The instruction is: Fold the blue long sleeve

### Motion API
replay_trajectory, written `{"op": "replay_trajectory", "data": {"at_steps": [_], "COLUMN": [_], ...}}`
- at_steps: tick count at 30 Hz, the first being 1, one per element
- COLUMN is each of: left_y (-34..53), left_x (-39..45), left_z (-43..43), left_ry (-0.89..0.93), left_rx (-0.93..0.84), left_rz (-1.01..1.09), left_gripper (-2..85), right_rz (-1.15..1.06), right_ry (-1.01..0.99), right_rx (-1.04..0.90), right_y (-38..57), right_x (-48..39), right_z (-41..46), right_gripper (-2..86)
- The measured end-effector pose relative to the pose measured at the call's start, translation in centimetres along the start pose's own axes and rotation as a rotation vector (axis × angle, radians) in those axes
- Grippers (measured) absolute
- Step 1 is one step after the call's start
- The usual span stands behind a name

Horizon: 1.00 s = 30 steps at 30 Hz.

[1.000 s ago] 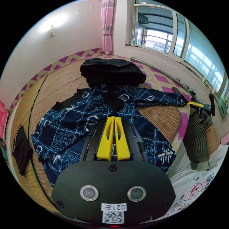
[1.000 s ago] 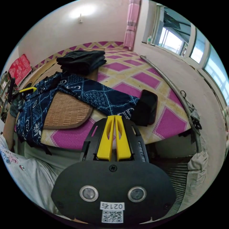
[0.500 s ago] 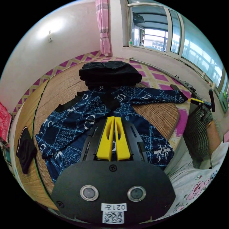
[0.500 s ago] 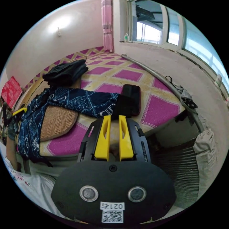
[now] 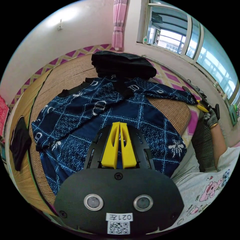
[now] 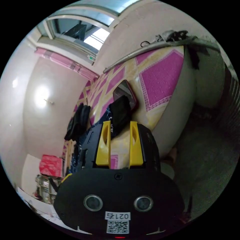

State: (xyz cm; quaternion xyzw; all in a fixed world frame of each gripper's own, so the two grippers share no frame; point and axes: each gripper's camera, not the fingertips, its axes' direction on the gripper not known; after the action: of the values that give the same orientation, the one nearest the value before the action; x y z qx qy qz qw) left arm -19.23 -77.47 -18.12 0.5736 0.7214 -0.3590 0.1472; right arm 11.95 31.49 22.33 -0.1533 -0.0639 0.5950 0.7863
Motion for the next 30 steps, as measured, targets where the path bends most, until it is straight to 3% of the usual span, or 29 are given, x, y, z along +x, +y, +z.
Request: {"op": "replay_trajectory", "data": {"at_steps": [3,6,11,15,22,26,30], "left_y": [-0.2,0.1,0.7,1.6,4.0,5.6,6.6], "left_x": [-0.4,-1.1,-3.2,-5.4,-8.6,-10.9,-12.7], "left_z": [-0.6,-1.6,-3.5,-5.6,-9.4,-11.4,-12.4], "left_ry": [-0.002,-0.010,-0.007,-0.003,-0.021,-0.001,0.004], "left_rx": [0.000,0.010,0.025,0.036,0.035,0.037,0.017], "left_rz": [0.002,0.000,-0.023,-0.047,-0.087,-0.137,-0.174], "left_gripper": [-0.9,-0.9,-0.9,-0.9,-0.9,-0.9,-0.9], "right_rz": [0.083,0.004,-0.406,-0.841,-1.284,-1.385,-1.459], "right_ry": [-0.082,-0.049,-0.031,-0.108,-0.323,-0.361,-0.309], "right_rx": [0.001,0.067,0.138,0.113,-0.076,-0.229,-0.507], "right_y": [-0.4,0.1,1.8,7.1,22.2,31.2,41.7], "right_x": [2.3,1.7,-9.2,-24.1,-42.2,-45.3,-44.1], "right_z": [1.3,0.4,-0.2,3.5,15.3,24.1,37.7], "right_gripper": [4.1,1.7,0.8,0.7,0.6,0.6,0.7]}}
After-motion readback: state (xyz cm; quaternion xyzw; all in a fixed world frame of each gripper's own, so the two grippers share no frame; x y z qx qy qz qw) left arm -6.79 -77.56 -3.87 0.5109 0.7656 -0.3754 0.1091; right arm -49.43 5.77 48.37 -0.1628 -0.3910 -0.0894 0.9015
